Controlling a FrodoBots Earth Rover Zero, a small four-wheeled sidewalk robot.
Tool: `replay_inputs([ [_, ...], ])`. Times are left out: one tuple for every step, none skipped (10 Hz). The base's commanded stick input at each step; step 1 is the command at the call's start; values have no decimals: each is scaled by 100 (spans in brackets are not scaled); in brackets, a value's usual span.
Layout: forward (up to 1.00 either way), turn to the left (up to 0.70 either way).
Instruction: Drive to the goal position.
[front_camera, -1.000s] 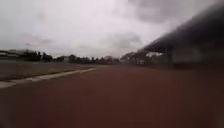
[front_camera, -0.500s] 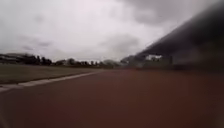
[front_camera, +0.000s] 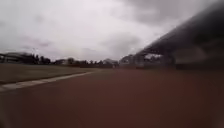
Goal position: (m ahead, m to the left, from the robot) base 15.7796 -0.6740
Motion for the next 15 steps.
replay_inputs([
  [100,0],
  [100,0],
  [100,0],
  [100,0],
  [100,0],
  [100,0],
  [100,0],
  [100,0],
  [100,0],
  [100,0],
  [100,0],
  [100,0],
  [100,0],
  [100,0],
  [100,-40],
])
